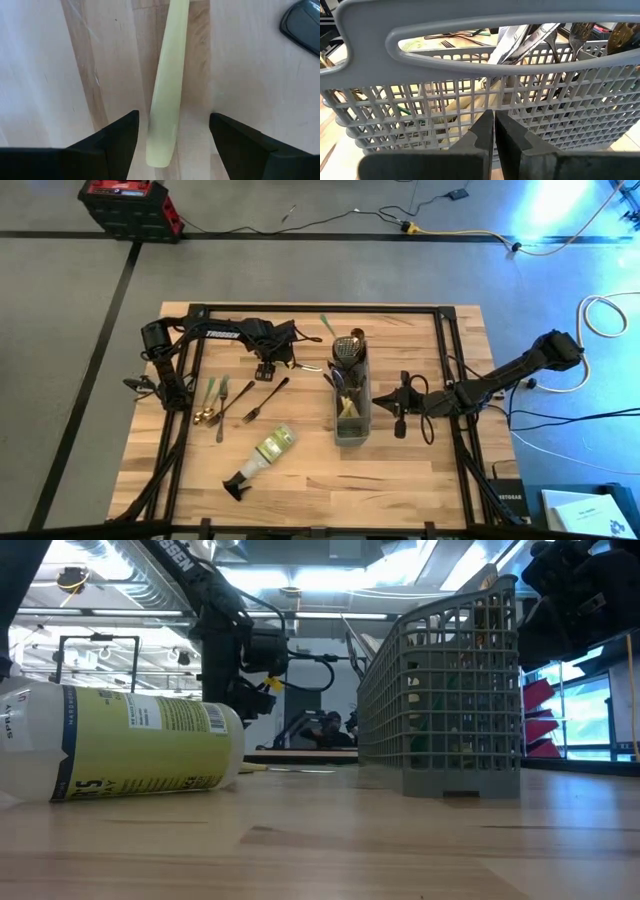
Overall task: Sort silverware
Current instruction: Put the table knife into the silverware basket
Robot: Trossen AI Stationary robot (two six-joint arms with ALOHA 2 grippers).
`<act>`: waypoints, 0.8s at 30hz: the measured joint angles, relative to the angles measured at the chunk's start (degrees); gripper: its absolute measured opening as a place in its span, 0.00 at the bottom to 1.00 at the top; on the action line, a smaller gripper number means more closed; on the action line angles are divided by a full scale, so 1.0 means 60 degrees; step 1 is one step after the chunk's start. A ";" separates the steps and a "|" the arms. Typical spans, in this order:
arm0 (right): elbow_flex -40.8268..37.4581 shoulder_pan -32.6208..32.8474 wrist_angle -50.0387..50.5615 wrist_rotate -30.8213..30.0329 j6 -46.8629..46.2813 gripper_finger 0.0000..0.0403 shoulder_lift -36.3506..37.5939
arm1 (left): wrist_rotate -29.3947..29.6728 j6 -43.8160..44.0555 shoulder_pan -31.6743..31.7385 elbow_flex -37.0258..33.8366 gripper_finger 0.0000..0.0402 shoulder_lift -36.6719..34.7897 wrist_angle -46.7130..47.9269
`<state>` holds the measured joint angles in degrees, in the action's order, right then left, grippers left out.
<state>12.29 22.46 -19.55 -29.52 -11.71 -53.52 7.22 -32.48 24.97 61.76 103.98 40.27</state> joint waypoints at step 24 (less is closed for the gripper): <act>0.0000 0.0000 0.0000 -0.0004 -0.0003 0.00 0.0000 | -0.0164 0.0129 -0.0015 -0.0015 0.31 0.0018 0.0026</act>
<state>12.29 22.46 -19.55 -29.54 -11.73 -53.52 6.24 -31.70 24.88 61.67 104.09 40.42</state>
